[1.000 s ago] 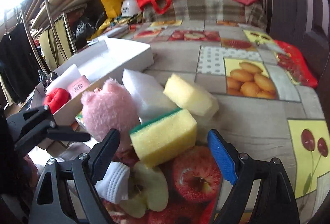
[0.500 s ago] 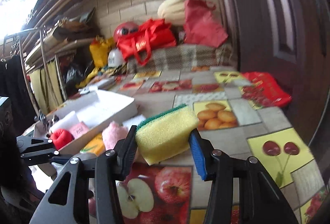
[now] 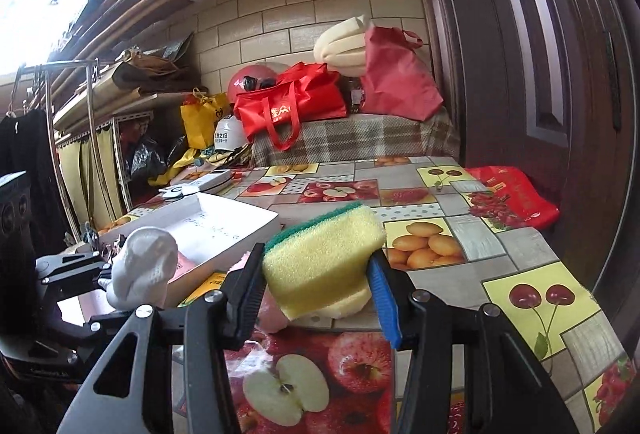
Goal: Organize soft objects
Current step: 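Carry the white sock and yellow-green sponge over the white tray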
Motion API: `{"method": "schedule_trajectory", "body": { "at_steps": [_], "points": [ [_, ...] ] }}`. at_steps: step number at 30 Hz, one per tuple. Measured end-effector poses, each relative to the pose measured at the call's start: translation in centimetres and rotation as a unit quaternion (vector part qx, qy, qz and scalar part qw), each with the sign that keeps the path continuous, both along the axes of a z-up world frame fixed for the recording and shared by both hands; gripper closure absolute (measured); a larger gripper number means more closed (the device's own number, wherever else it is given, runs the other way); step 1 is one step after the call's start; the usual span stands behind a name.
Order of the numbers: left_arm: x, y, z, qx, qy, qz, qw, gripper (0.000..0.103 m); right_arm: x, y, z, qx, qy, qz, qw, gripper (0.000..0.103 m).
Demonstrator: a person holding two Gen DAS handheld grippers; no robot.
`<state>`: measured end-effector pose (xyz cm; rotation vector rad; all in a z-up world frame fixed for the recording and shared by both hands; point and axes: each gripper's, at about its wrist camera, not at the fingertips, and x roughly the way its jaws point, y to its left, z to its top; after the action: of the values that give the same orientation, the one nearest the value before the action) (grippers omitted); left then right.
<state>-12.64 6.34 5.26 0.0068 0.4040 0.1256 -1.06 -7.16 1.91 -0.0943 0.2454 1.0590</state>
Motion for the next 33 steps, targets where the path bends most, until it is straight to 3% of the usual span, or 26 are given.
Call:
{"method": "schedule_trajectory", "body": {
  "at_steps": [18,33],
  "points": [
    [-3.3,4.6,-0.2,-0.018,-0.014,0.065,0.9976,0.061,-2.4,1.6,-0.3,-0.005,-0.013,0.028,1.0,0.054],
    [-6.4,9.7,-0.5,-0.034,-0.026,0.144,0.9886,0.061,-4.6,4.3,-0.5,-0.021,-0.013,0.073,0.997,0.054]
  ]
}}
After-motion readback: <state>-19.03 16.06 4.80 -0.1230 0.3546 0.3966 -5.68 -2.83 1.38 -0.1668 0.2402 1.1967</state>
